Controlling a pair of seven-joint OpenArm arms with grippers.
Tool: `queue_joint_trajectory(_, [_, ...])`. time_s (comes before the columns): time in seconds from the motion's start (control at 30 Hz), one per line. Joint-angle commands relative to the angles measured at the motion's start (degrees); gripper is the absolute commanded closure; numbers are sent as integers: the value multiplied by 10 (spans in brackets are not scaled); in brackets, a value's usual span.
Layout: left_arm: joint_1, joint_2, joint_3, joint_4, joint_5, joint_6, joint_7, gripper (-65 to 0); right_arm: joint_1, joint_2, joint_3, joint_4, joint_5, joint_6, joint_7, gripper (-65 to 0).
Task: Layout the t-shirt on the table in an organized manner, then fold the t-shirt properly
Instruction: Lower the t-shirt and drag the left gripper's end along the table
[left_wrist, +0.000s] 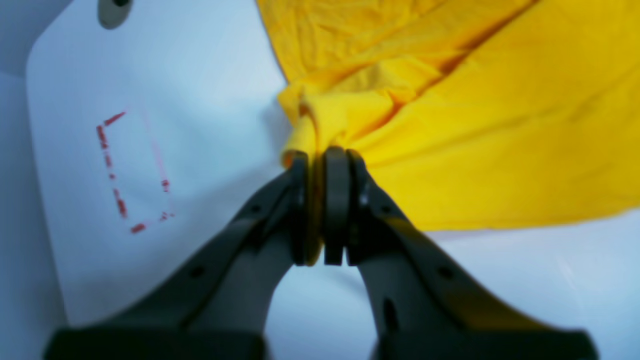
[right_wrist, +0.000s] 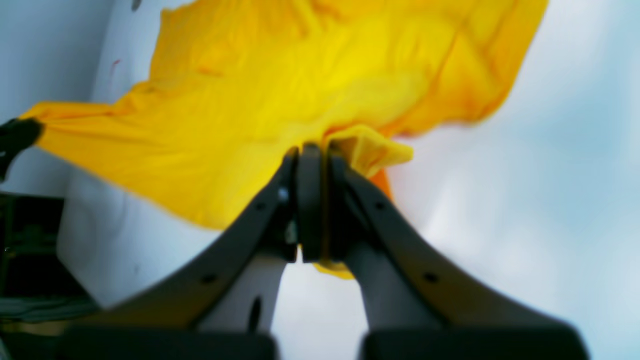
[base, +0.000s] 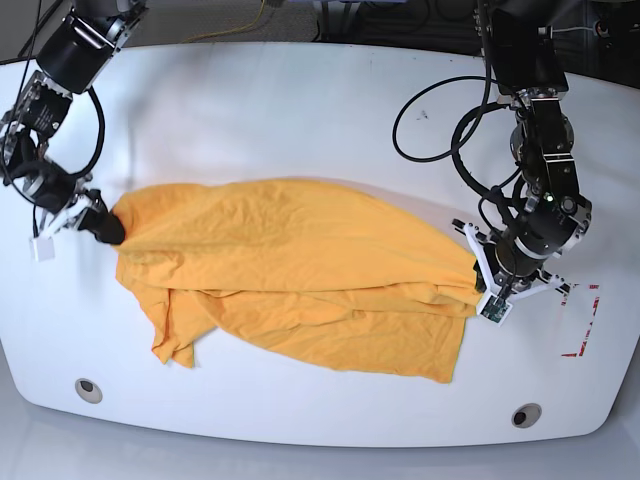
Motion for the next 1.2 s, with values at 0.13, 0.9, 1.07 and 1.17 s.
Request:
queue_joint_trajectory(0.13, [-34,-3,-1,8,0,2,-51,-32,103,-6,-14,9,-84,2,17,0])
queue_joint_trajectory(0.9, [-89,-16,-37,7,3,6,-81,-32,292,-59,-148,-86,-312,2,163,0])
queue_joint_trajectory(1.07, [-76,-27,-47,7,2,6,-82,-32,334,-58,-160,-170,-321,2,221,0])
queue_joint_trajectory(1.17, [-74,-27,-48,7,2,5,-82,-32,367,-51,-195,-224,-322,2,245,0])
